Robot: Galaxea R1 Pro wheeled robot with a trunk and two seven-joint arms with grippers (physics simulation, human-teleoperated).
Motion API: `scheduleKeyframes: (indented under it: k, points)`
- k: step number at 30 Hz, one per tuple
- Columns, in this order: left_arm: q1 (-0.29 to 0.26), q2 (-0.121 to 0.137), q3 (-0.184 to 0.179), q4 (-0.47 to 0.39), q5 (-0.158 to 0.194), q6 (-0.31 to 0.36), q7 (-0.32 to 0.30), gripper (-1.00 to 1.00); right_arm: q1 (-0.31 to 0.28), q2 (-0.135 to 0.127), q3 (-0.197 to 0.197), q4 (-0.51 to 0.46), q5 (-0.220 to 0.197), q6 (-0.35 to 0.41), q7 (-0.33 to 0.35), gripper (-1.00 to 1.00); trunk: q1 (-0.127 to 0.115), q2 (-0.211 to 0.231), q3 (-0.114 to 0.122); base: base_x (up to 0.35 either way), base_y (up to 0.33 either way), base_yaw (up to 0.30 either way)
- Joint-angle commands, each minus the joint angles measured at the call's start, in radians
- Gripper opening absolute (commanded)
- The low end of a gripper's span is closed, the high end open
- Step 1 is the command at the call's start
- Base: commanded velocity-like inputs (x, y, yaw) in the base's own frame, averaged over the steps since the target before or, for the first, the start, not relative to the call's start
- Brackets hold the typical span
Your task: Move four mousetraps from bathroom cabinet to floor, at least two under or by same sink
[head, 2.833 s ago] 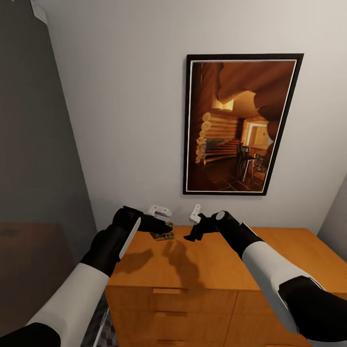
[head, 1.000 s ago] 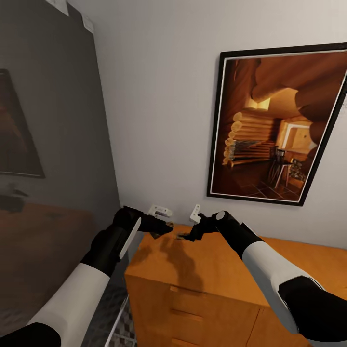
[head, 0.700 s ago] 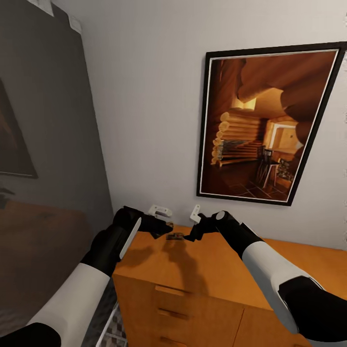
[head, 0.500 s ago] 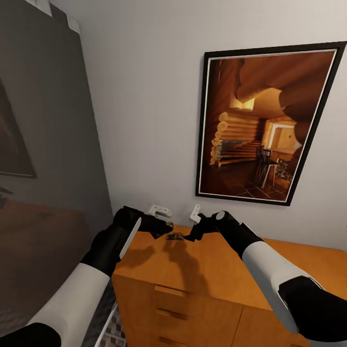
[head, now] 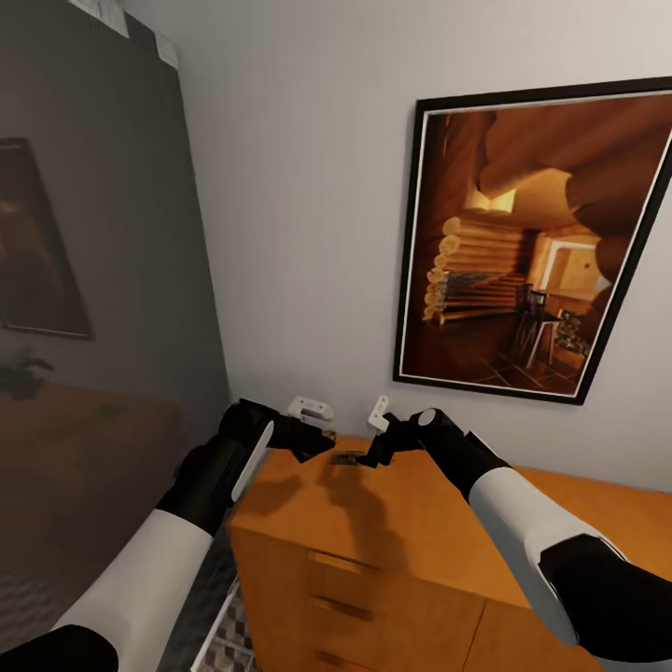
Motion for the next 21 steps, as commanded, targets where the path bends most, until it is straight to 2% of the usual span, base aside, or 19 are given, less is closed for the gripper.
scheduleKeyframes:
  k: [1, 15, 21]
  points:
    - [-0.001, 0.0, 0.0, 0.0, -0.004, 0.003, -0.003, -1.0, 0.0, 0.0, 0.0, -0.002, 0.005, 0.005, 0.004, 1.0, 0.0, -0.001, 0.0, 0.0, 0.0, 0.284]
    - [-0.001, 0.0, 0.0, 0.0, -0.004, 0.003, -0.002, -1.0, 0.0, 0.0, 0.0, -0.002, 0.005, 0.005, 0.004, 1.0, 0.0, -0.001, 0.0, 0.0, 0.0, 0.297]
    - [-0.001, 0.0, 0.0, 0.0, -0.004, 0.003, -0.003, -1.0, 0.0, 0.0, 0.0, -0.002, 0.005, 0.005, 0.004, 1.0, 0.0, -0.001, 0.0, 0.0, 0.0, 0.118]
